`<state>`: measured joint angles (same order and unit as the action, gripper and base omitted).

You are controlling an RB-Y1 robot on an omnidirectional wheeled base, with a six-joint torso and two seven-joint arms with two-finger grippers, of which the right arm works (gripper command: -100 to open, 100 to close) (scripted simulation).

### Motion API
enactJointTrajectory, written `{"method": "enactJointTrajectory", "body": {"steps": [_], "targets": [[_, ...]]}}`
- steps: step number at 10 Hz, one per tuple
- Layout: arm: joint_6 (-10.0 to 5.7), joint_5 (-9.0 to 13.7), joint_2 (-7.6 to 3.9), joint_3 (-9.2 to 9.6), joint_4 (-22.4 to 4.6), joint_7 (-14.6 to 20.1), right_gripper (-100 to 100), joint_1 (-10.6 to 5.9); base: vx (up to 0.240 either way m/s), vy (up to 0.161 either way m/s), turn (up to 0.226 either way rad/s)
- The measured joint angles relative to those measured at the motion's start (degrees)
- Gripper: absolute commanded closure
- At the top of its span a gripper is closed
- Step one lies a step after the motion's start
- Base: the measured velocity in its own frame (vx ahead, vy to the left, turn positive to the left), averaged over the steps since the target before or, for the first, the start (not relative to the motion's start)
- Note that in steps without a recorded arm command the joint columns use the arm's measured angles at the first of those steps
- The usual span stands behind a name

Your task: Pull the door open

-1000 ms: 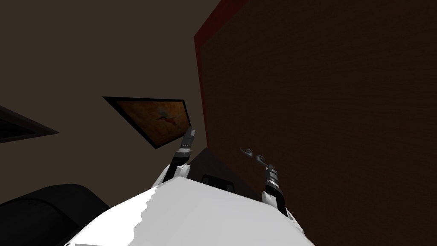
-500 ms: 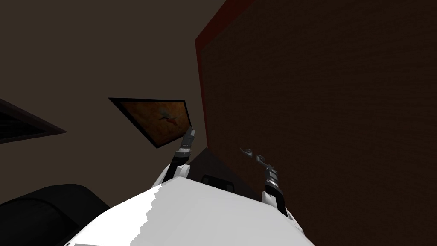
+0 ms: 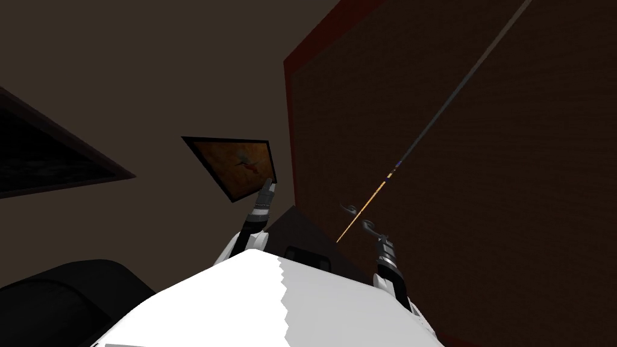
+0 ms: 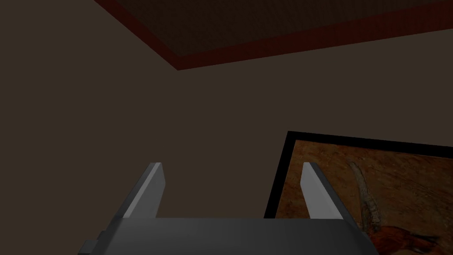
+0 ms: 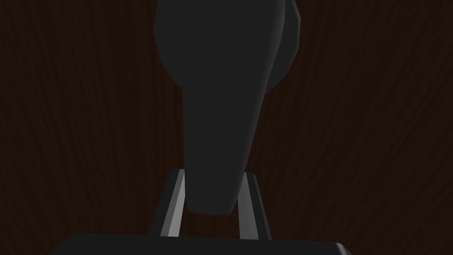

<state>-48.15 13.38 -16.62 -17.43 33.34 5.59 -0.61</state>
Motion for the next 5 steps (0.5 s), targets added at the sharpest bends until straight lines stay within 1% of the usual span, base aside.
{"method": "enactJointTrajectory", "body": {"steps": [1, 2, 3, 4, 5], "targets": [[-0.03, -0.25, -0.28, 0.34, 0.31, 0.42, 100, 0.28, -0.208, 0.029, 0.080], [-0.02, -0.59, -0.37, 0.87, 0.88, 0.84, 100, 0.76, -0.251, -0.032, 0.133], [-0.45, -1.11, -0.56, 1.73, 0.27, 1.49, 100, 0.41, -0.234, -0.062, 0.125], [-1.51, -1.74, -0.95, 2.84, -1.40, 2.51, 100, -0.38, -0.144, -0.036, 0.069], [-0.62, -2.00, -0.52, 3.29, 0.90, 2.75, 100, 0.70, -0.145, -0.034, 0.114]]}}
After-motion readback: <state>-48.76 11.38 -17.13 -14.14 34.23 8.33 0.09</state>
